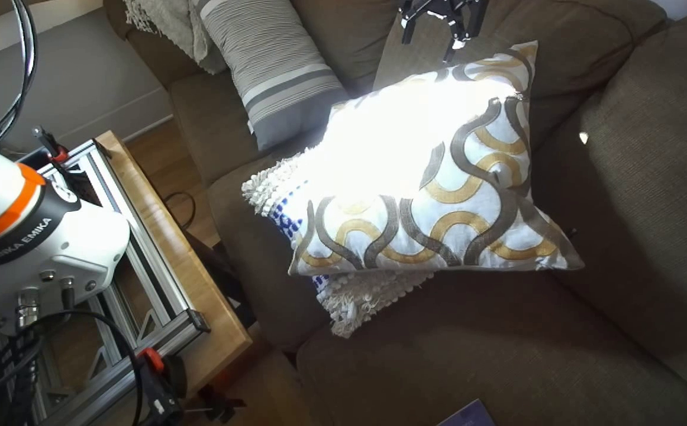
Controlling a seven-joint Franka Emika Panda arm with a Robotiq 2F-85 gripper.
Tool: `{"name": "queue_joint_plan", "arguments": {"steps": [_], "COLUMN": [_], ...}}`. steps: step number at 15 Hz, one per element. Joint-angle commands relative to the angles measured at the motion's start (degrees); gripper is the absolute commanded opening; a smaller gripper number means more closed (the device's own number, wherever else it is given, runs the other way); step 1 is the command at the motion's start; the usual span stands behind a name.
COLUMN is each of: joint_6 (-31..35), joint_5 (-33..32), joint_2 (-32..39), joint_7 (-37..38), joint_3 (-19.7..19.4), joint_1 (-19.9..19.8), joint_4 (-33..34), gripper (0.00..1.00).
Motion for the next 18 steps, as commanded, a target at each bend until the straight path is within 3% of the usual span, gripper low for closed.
{"name": "queue_joint_plan", "arguments": {"steps": [1,4,11,15,17,18], "joint_6": [5.85,11.52,27.39,26.95,24.92,24.03], "joint_5": [-4.87,-8.11,-9.11,-10.25,-10.61,-10.71], "joint_2": [-2.33,-1.81,-5.67,-7.39,-7.3,-7.26], "joint_7": [7.7,15.75,33.53,39.69,39.33,38.67], "joint_3": [-2.17,-3.11,-6.89,-9.58,-9.71,-9.56], "joint_1": [5.95,9.37,12.91,15.06,15.18,15.07], "joint_4": [-7.43,-11.63,-25.78,-30.37,-31.17,-31.49], "gripper": [1.0,1.0,1.0,1.0,0.74,0.66]}}
